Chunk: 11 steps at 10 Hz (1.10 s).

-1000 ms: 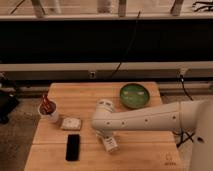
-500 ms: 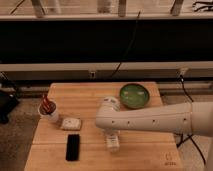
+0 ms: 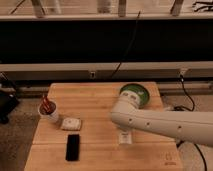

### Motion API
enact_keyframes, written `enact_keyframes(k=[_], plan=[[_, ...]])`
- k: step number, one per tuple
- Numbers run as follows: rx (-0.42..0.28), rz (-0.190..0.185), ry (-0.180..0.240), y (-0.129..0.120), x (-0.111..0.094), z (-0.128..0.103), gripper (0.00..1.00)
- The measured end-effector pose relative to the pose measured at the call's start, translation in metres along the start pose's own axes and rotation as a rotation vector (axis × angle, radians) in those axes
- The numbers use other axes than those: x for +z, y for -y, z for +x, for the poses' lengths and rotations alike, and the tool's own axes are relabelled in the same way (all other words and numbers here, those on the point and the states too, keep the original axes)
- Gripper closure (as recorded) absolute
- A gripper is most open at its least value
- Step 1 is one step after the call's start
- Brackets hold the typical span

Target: Place the bottle in the ceramic bowl

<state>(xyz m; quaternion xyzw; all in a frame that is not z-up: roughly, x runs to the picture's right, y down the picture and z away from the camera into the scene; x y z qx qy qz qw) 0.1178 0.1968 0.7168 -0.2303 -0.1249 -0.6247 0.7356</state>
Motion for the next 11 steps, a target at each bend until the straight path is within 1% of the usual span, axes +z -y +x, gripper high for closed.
enact_keyframes(k=[2,3,5,6,8,11], plan=[[0.079,-0.010,-0.011,-0.028,-0.004,0.016,1.00],[0.134,-0.013,-0.019,-0.044,-0.008,0.028,1.00],[0.210,-0.021,-0.031,-0.062,-0.013,0.050,1.00],[0.240,-0.027,-0.037,-0.066,-0.015,0.059,1.00],[0.274,-0.036,-0.048,-0.066,-0.020,0.075,1.00],[0.322,-0.053,-0.073,-0.065,-0.029,0.108,1.00]])
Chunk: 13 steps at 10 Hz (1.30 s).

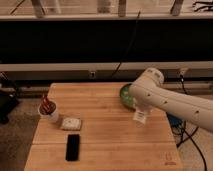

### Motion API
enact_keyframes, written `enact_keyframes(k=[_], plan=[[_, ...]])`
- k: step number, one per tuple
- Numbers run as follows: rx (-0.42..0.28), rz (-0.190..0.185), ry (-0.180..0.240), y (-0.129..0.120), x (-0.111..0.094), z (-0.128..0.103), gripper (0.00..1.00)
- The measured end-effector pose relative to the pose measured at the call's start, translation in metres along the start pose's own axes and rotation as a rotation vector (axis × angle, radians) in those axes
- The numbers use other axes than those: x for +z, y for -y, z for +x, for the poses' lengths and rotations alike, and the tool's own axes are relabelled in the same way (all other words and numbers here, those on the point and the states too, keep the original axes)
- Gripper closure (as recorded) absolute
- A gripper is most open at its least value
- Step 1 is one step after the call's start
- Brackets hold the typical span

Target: Place the bottle in the ceramic bowl

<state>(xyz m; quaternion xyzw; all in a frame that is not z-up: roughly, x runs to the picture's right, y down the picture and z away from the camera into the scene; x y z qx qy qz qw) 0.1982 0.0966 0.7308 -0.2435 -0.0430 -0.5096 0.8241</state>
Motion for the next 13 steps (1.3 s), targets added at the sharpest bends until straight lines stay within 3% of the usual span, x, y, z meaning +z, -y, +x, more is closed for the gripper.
enact_keyframes(k=[8,13], plan=[[0.057,-0.012,0.002,0.041,0.033,0.074,1.00],[0.080,-0.023,0.026,0.045,0.069,0.108,1.00]])
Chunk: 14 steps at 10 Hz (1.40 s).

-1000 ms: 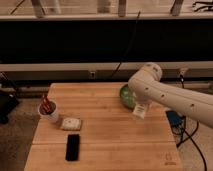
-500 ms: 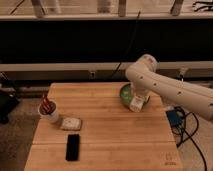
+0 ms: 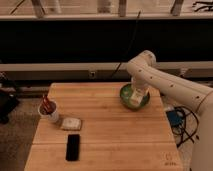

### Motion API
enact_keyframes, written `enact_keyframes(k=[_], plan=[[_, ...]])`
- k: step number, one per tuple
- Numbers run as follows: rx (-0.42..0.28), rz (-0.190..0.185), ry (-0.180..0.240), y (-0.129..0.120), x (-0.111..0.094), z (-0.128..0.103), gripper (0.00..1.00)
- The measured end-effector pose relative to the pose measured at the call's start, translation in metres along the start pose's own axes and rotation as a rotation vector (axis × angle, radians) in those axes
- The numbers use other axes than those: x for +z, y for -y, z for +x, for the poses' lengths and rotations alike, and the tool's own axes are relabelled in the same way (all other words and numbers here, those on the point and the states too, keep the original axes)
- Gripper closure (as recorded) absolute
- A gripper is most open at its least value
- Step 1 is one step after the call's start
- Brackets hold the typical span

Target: Place the bottle in the ceramic bowl

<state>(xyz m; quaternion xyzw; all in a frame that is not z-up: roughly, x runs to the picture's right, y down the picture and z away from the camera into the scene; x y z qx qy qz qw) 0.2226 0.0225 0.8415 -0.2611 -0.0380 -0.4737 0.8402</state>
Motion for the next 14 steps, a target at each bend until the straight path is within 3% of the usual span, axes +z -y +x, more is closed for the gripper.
enact_keyframes(k=[1,5,9,10,12,14], plan=[[0.006,0.000,0.005,0.002,0.008,0.007,0.96],[0.028,0.016,0.027,0.016,0.039,0.032,0.56],[0.027,0.037,0.049,0.025,0.048,0.033,0.21],[0.026,0.038,0.049,0.024,0.049,0.032,0.21],[0.031,0.029,0.038,0.024,0.042,0.030,0.31],[0.034,0.029,0.041,0.025,0.042,0.032,0.27]])
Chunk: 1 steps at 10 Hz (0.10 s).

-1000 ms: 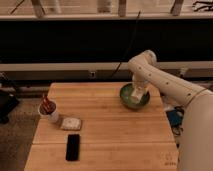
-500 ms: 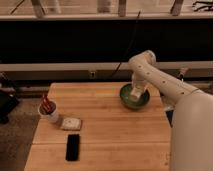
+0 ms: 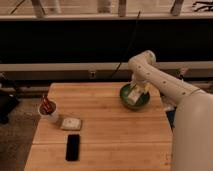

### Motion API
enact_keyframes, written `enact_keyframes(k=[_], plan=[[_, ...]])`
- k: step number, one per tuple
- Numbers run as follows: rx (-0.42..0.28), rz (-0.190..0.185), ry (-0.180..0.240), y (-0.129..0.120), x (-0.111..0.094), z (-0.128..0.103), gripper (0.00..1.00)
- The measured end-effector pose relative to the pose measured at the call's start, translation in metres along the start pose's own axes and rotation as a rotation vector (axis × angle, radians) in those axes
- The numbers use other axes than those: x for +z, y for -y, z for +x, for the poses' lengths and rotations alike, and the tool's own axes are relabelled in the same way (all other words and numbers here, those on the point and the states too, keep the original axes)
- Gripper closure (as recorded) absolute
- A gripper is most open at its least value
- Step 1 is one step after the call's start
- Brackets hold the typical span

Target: Place the bottle in the ceramic bowl

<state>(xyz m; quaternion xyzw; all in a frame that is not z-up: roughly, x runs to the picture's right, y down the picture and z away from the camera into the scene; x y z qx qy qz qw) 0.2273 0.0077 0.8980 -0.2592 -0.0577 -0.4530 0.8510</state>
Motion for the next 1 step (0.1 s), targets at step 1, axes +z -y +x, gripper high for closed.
enact_keyframes(k=[1], plan=[[-0.002,0.001,0.002,0.0007,0.0002,-0.0005,0.22]])
